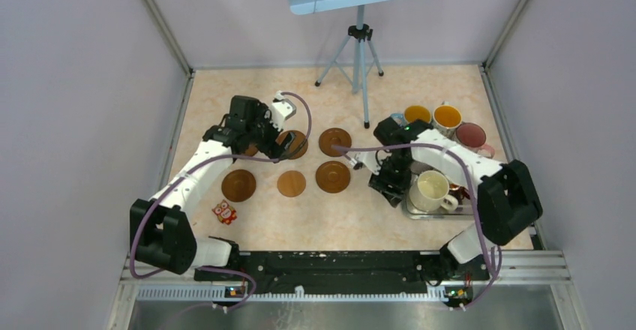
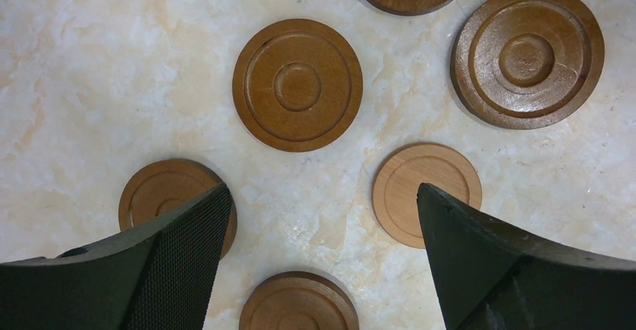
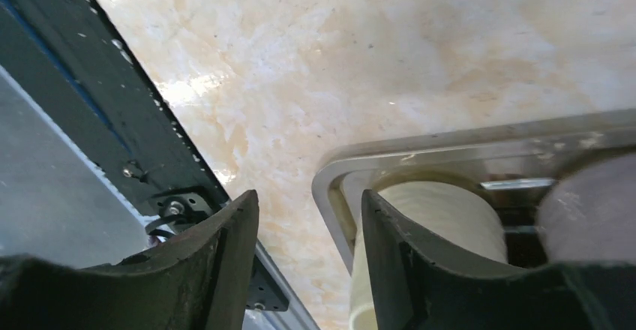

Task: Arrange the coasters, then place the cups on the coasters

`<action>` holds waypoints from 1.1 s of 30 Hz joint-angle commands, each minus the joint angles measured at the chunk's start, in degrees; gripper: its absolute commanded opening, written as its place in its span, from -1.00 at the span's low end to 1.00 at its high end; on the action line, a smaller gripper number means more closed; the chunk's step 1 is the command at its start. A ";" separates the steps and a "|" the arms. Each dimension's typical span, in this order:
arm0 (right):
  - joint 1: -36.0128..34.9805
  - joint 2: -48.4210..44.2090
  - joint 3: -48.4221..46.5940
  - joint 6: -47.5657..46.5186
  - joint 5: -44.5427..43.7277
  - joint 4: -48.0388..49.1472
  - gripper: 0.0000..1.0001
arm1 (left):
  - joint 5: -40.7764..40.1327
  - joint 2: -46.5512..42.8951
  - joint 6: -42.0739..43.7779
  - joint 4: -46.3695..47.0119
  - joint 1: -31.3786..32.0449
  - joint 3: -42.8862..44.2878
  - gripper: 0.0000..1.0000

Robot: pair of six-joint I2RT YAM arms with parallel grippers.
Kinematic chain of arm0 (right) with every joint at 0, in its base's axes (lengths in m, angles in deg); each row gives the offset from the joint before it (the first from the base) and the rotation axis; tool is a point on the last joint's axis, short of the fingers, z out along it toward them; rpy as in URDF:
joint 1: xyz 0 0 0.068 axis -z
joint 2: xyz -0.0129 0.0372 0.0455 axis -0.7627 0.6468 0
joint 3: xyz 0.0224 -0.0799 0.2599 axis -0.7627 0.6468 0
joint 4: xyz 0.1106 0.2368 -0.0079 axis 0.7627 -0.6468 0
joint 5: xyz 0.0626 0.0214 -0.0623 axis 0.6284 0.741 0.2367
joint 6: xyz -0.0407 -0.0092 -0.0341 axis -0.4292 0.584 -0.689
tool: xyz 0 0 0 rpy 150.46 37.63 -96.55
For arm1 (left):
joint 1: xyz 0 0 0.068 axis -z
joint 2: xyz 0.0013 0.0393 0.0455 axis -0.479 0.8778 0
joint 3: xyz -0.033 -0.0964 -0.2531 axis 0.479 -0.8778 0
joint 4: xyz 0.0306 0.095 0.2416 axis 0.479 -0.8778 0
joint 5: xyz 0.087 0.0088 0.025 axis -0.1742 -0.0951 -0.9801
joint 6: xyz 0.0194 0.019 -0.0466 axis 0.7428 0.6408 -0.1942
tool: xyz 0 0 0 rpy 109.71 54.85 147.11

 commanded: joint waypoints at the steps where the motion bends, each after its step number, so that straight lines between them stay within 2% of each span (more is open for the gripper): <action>1: 6.62 -6.26 -8.83 -4.16 10.80 -5.30 0.11 | 1.93 0.94 -0.75 -0.13 -0.19 2.89 0.97; 5: 17.64 -8.57 -17.76 -7.51 16.05 -9.97 0.32 | 3.29 1.23 -1.19 -1.15 -0.23 3.97 0.97; 9: 30.23 -9.68 -23.40 -13.52 16.61 -13.72 0.47 | 4.52 1.00 -1.77 -2.47 -0.19 4.12 0.97; 14: 50.32 -7.24 -28.92 -22.05 17.55 -18.33 0.50 | 6.25 0.37 -1.66 -5.60 -0.19 3.34 0.97; 19: 62.66 -0.53 -34.03 -31.14 15.82 -20.34 0.48 | 9.17 -0.80 -2.01 -6.34 -0.19 1.75 0.97; 24: 67.47 5.61 -35.38 -34.51 13.14 -17.41 0.41 | 9.86 -1.60 -2.61 -5.82 -0.19 1.23 0.97; 33: 67.59 5.98 -24.38 -38.03 11.21 -2.56 0.37 | 11.07 -0.28 -3.48 -6.22 -0.21 2.45 0.97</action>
